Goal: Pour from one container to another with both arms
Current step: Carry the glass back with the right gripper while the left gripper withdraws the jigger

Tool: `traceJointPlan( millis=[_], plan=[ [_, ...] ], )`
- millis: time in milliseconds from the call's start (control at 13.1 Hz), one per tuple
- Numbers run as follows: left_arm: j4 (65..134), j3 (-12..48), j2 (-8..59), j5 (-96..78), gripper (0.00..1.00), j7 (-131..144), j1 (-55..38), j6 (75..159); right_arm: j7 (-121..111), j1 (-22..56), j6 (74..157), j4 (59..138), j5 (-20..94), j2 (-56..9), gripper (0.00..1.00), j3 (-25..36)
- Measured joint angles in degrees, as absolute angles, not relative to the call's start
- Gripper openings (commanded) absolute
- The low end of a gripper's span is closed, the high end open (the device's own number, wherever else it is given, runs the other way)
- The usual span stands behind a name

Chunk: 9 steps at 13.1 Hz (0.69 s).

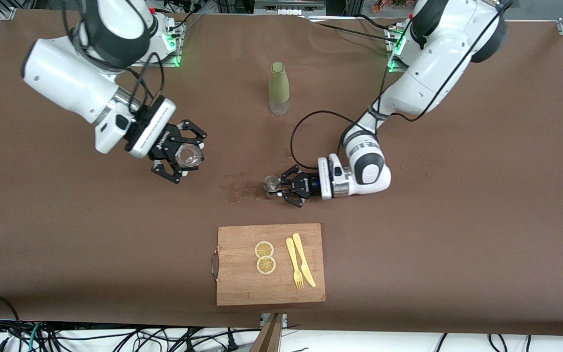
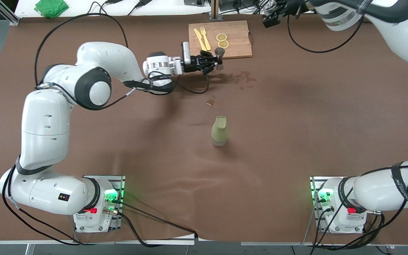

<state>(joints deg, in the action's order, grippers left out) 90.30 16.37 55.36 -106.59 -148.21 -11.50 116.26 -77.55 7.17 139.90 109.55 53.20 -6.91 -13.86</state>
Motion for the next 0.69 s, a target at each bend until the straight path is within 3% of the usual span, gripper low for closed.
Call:
traceJointPlan(
  millis=[457,686],
  plan=[
    [98.4,15.8,52.2,-87.8,0.0,-148.8,2.4,106.1,-95.7,-0.1,131.3,109.6,61.6,-11.4,0.27,-14.1],
    [99.8,11.7,51.9,-78.0,0.0,-149.0,7.4,96.3,-102.2,-3.3,127.7,110.1,63.8,-12.4,0.27,-14.1]
  ],
)
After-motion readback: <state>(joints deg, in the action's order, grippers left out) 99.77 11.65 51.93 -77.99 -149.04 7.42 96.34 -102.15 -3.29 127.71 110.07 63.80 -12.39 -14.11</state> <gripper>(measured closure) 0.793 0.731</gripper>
